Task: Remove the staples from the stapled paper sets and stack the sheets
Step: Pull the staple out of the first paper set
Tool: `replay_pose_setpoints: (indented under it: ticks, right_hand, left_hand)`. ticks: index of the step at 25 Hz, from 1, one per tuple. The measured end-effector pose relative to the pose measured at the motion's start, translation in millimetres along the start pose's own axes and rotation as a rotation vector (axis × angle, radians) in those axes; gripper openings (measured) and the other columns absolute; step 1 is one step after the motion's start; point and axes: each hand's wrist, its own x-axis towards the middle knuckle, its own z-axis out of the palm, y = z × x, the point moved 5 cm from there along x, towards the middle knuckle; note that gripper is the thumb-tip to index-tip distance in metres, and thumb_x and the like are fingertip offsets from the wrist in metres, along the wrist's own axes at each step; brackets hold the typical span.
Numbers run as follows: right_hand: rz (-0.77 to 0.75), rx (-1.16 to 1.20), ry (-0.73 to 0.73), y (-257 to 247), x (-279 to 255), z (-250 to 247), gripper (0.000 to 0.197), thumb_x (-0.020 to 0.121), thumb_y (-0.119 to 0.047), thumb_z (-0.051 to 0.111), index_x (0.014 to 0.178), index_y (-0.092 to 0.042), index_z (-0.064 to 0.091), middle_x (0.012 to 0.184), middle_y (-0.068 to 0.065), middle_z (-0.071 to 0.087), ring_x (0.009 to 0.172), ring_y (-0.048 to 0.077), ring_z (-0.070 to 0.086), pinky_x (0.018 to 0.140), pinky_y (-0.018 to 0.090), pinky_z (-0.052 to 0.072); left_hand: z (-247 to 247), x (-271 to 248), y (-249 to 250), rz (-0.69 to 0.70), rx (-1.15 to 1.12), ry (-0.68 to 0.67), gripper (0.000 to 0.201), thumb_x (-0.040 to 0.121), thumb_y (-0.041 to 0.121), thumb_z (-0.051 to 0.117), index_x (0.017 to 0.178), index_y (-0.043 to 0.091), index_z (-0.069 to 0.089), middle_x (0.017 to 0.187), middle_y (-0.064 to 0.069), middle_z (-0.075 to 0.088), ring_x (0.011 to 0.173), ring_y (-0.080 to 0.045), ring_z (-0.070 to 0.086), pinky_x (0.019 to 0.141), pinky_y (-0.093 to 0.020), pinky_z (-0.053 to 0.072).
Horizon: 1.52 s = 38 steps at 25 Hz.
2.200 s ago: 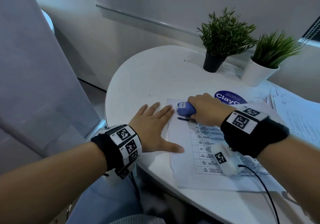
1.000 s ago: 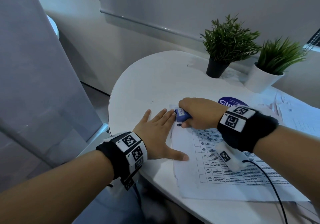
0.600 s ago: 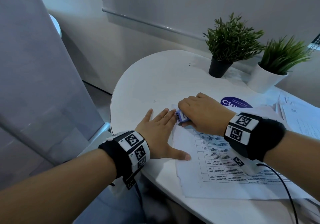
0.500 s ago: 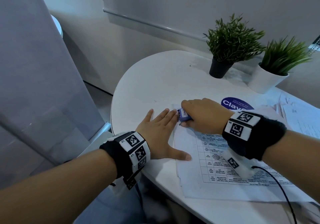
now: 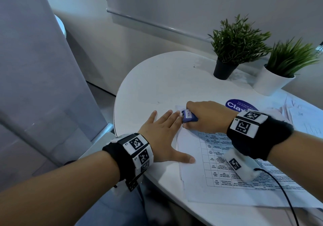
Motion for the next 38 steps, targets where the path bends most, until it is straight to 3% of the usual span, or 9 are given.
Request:
replay_pose_setpoints:
  ticks: [3,8,12,17,19,22,25,34,38]
  right_hand:
    - [-0.047,-0.021,0.023,-1,-1,-3,0.035,0.090,-0.056,0.053,0.095,-0.024,0.042,0.082,-0.009,0.054,0.069,0.011,0.050,0.059,0.026,0.033]
    - [-0.208,-0.206,0.237,-12,-8,-12,0.038,0.091,-0.058,0.049,0.096,-0.020,0.048,0.086,-0.007,0.055,0.069,0.014,0.046,0.068,0.026,0.032]
    - [-0.306,-0.296,0.304,-16,-14,-10,0.034,0.087,-0.049,0.055,0.096,-0.016,0.056,0.085,-0.002,0.061,0.071,0.019,0.057,0.069,0.033,0.047]
    - [-0.418,-0.439,0.393,-25,-21,-9,0.030,0.085,-0.038,0.054,0.097,-0.011,0.060,0.086,0.003,0.064,0.073,0.022,0.061,0.071,0.036,0.050]
    - [-0.362,-0.369,0.318,-26,-19,-11,0.030,0.087,-0.042,0.054,0.098,-0.014,0.057,0.086,0.000,0.062,0.073,0.020,0.059,0.070,0.033,0.048]
    - [-0.056,-0.051,0.055,-9,-10,-8,0.035,0.091,-0.056,0.050,0.092,-0.023,0.041,0.079,-0.010,0.051,0.069,0.012,0.051,0.059,0.025,0.034]
    - [0.125,0.141,-0.115,-1,0,-4,0.036,0.088,-0.057,0.055,0.083,-0.024,0.041,0.082,-0.005,0.054,0.069,0.011,0.050,0.058,0.027,0.034]
    - [0.302,0.253,-0.332,0,19,-4,0.031,0.079,-0.046,0.069,0.073,-0.018,0.059,0.075,0.000,0.064,0.063,0.014,0.056,0.061,0.027,0.040]
    - [0.327,0.267,-0.358,-1,18,-8,0.028,0.080,-0.044,0.069,0.072,-0.019,0.058,0.072,-0.002,0.061,0.062,0.013,0.055,0.060,0.027,0.038]
  left_hand:
    - [-1,0,0,0.009,0.003,0.012,0.126,0.058,0.100,0.021,0.152,0.024,-0.017,0.162,0.008,-0.014,0.148,-0.013,-0.017,0.119,-0.051,-0.005]
    - [-2,1,2,0.009,0.016,0.020,0.125,0.057,0.101,0.019,0.151,0.028,-0.019,0.162,0.008,-0.015,0.148,-0.014,-0.016,0.119,-0.051,-0.005]
    - [-1,2,2,0.008,0.023,0.019,0.124,0.056,0.101,0.016,0.152,0.029,-0.016,0.162,0.008,-0.014,0.149,-0.015,-0.016,0.119,-0.052,-0.002]
    - [-1,2,3,0.006,0.034,0.017,0.125,0.056,0.101,0.015,0.153,0.028,-0.013,0.162,0.007,-0.014,0.149,-0.016,-0.013,0.119,-0.053,-0.001]
    - [0,2,2,0.002,0.035,0.010,0.126,0.055,0.101,0.014,0.152,0.027,-0.016,0.162,0.006,-0.016,0.149,-0.015,-0.015,0.119,-0.053,-0.002]
    - [3,0,2,-0.019,0.036,-0.009,0.128,0.056,0.102,0.012,0.151,0.022,-0.022,0.161,0.006,-0.020,0.147,-0.013,-0.021,0.119,-0.051,-0.006]
    - [3,-1,2,-0.025,0.040,-0.031,0.129,0.057,0.101,0.012,0.151,0.018,-0.021,0.160,0.006,-0.022,0.146,-0.012,-0.023,0.118,-0.051,-0.008]
    - [1,-2,3,-0.010,0.052,-0.051,0.126,0.060,0.099,0.012,0.151,0.018,-0.021,0.160,0.003,-0.022,0.147,-0.016,-0.022,0.118,-0.053,-0.007]
    - [-5,-10,13,0.037,0.095,0.007,0.116,0.072,0.090,0.012,0.153,0.010,-0.010,0.163,-0.004,-0.010,0.149,-0.019,-0.011,0.121,-0.048,-0.002]
